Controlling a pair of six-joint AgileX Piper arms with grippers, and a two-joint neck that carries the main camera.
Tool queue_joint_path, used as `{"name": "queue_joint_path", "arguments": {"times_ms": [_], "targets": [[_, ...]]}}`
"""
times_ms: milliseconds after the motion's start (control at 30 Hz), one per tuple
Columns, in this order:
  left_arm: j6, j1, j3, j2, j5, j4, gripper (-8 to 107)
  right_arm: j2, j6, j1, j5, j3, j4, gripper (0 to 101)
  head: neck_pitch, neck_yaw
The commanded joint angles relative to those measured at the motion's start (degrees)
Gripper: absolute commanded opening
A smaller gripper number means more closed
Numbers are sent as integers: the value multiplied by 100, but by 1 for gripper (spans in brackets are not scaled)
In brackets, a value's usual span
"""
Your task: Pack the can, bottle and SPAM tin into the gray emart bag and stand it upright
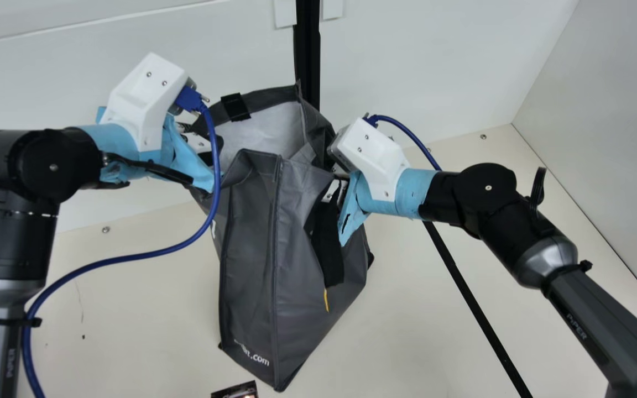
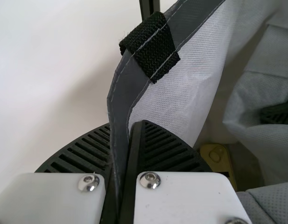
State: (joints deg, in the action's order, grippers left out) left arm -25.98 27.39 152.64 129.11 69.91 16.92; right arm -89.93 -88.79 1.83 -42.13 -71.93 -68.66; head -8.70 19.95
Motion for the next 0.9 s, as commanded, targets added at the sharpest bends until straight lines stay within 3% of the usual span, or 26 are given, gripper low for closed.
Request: {"name": "queue_joint_path", "arguments": {"times_ms": [0, 467, 700, 733, 867], "targets": [[0, 0, 0, 0, 0, 0, -8, 0, 0, 0, 0, 0, 0, 0, -130, 5], [0, 0, 0, 0, 0, 0, -8, 0, 0, 0, 0, 0, 11, 0, -130, 5], [0, 0, 0, 0, 0, 0, 15, 0, 0, 0, 0, 0, 11, 0, -130, 5], [-43, 38, -633, -368, -262, -6, 19, 0, 0, 0, 0, 0, 11, 0, -130, 5], [-133, 42, -865, -548, -392, 51, 32, 0, 0, 0, 0, 0, 11, 0, -130, 5]]}}
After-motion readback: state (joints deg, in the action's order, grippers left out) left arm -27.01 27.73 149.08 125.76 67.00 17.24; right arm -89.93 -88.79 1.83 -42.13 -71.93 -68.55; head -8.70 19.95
